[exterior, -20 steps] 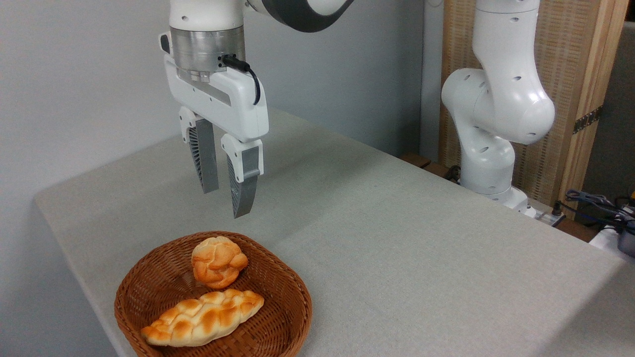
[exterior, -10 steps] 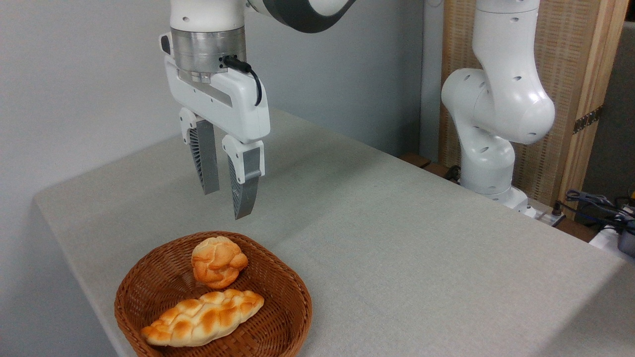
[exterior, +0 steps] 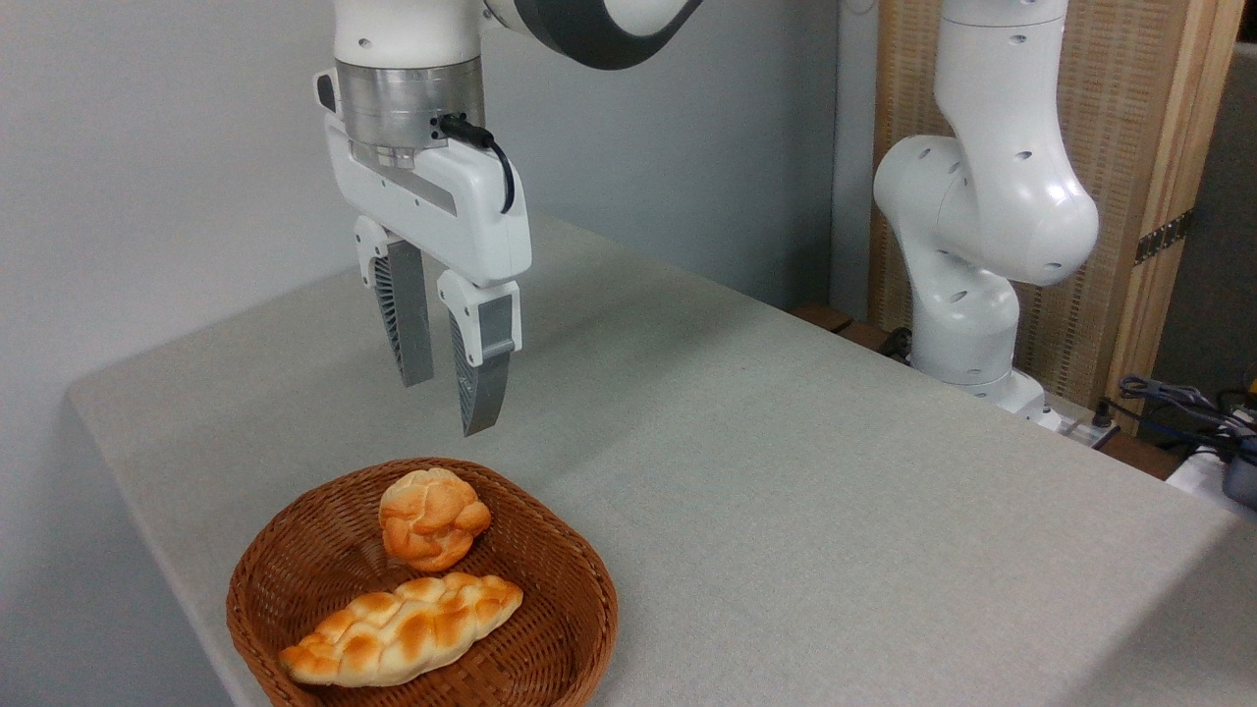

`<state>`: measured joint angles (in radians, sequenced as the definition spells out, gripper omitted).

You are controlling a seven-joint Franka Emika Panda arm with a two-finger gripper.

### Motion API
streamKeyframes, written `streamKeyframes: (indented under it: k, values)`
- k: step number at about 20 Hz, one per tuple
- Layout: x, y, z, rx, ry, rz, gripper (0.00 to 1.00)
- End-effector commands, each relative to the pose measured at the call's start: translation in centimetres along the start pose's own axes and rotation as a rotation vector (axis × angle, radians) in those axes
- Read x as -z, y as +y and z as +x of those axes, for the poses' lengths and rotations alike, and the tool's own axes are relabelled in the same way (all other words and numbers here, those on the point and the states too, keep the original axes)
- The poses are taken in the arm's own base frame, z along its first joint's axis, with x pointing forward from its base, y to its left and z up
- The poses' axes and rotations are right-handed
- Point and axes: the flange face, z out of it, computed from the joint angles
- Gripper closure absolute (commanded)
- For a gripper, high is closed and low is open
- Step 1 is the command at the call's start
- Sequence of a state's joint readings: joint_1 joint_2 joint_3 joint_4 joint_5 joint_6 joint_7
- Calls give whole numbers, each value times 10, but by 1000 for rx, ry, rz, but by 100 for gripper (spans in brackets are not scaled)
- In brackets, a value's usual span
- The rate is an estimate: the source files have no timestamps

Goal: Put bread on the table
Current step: 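Lower the open gripper onto the round golden bun in the basket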

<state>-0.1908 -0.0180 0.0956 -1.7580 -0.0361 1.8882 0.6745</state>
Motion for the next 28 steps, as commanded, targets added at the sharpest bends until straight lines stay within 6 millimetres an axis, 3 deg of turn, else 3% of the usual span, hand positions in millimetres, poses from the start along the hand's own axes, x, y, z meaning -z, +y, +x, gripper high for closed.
streamKeyframes:
  k: [1, 9, 16, 21, 28]
  values:
    - [-5, 1, 4, -4, -10, -19, 0]
    - [-51, 1, 22, -24, -11, -16, 0]
    - [-98, 32, 45, -92, -21, -35, 0]
    - [-108, 24, 42, -95, -35, -27, 0]
    - [-106, 9, 36, -74, -18, -4, 0]
